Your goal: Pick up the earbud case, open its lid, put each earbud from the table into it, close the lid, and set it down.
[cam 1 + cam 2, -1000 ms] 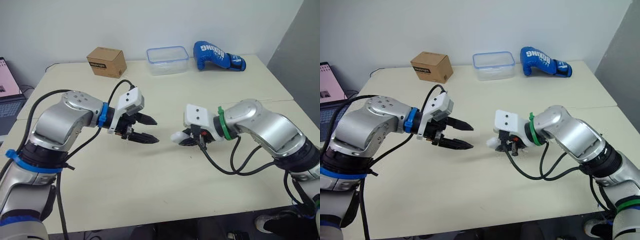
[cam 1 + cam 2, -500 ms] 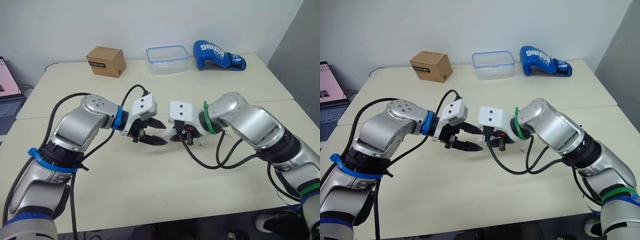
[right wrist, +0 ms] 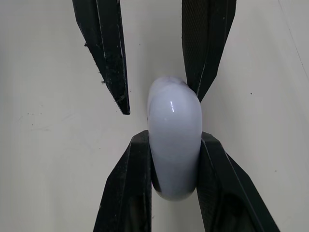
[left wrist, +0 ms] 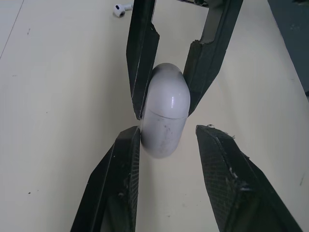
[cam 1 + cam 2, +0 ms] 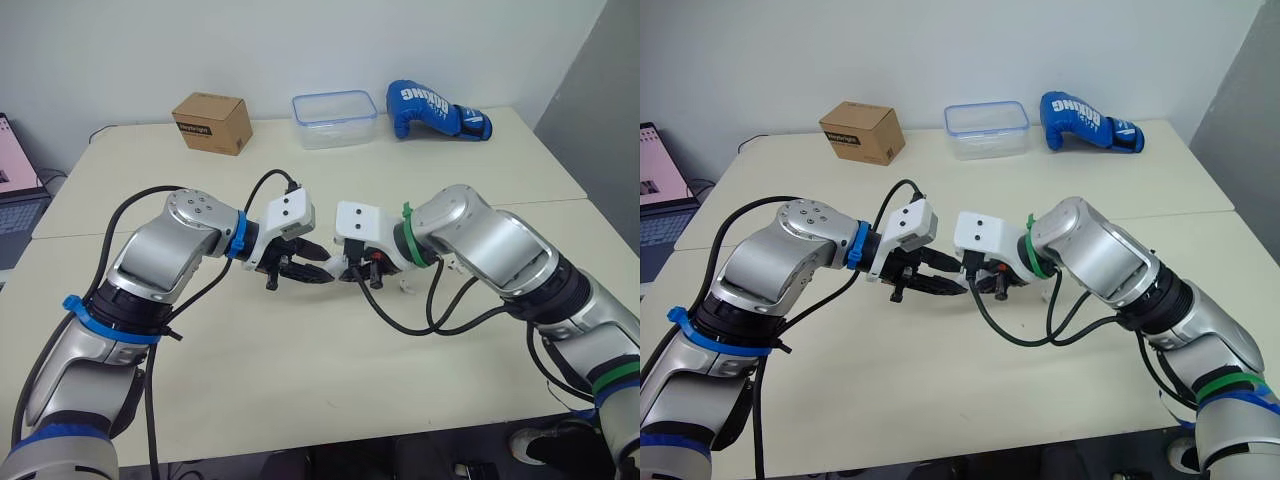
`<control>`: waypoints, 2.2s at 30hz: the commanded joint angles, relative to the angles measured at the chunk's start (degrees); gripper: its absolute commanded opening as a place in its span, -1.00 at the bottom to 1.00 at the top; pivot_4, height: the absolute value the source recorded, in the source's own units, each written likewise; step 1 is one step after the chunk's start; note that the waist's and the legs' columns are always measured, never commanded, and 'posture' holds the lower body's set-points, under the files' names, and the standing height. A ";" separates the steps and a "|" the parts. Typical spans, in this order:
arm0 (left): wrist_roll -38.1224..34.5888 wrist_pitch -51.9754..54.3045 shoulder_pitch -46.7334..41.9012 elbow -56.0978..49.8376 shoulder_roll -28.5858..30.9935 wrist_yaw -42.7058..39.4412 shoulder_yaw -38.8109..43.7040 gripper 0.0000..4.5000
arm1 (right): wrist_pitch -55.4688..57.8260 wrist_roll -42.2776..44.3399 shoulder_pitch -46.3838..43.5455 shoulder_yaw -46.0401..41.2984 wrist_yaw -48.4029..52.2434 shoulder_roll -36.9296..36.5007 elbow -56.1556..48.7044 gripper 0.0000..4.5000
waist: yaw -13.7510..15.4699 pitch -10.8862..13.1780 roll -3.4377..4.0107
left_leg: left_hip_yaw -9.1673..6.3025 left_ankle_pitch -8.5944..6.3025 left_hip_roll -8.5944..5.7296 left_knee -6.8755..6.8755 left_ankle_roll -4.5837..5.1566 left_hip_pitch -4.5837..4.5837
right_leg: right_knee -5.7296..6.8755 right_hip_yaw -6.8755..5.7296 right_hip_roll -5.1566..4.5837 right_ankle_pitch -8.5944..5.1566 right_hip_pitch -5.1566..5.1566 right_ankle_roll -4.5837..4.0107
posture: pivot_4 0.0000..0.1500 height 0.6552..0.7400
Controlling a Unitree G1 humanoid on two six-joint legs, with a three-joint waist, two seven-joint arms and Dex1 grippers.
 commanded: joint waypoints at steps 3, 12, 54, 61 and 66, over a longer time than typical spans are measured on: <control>0.16 -0.82 -1.06 -1.18 -0.65 -0.16 0.43 -0.17 | 0.51 -0.60 -2.33 -1.42 -0.20 0.24 -0.77 -0.64 | -0.01 0.00 0.00 | -0.01 0.00 -0.01 0.01 0.00 -0.02 | 0.00 0.00 0.00 0.00 0.00 0.00 | 1.00 0.78; 0.88 -1.74 -0.91 -0.26 -2.11 0.32 0.75 -0.66 | 2.41 0.27 -3.26 -2.40 -0.24 1.38 -1.12 -0.64 | -0.06 0.00 0.00 | -0.01 0.00 -0.01 0.03 0.00 -0.05 | 0.01 -0.01 -0.01 0.00 -0.03 0.00 | 1.00 0.78; -12.46 -25.38 27.38 -2.00 -13.33 6.85 22.13 -0.66 | -1.17 24.43 22.22 -31.11 3.64 -11.46 -13.77 0.62 | 1.08 -0.04 -0.02 | 0.02 0.00 -0.02 0.09 0.00 -0.10 | -0.02 -0.03 -0.09 0.05 0.01 -0.06 | 1.00 0.78; -14.51 -23.37 27.21 -2.78 -13.28 6.16 21.80 -0.66 | -2.57 24.55 20.21 -30.11 -1.68 -7.68 -12.71 0.62 | 1.00 -0.04 -0.02 | 0.02 0.00 -0.02 0.09 0.00 -0.09 | -0.01 -0.03 -0.09 0.05 0.01 -0.06 | 1.00 0.78; -14.94 -22.46 27.47 -3.79 -13.73 6.24 20.83 -0.66 | -3.59 22.55 18.63 -27.66 -6.08 -2.71 -10.03 0.62 | 1.00 -0.04 -0.02 | 0.02 0.00 -0.03 0.09 -0.01 -0.07 | -0.01 -0.02 -0.09 0.05 0.02 -0.06 | 1.00 0.78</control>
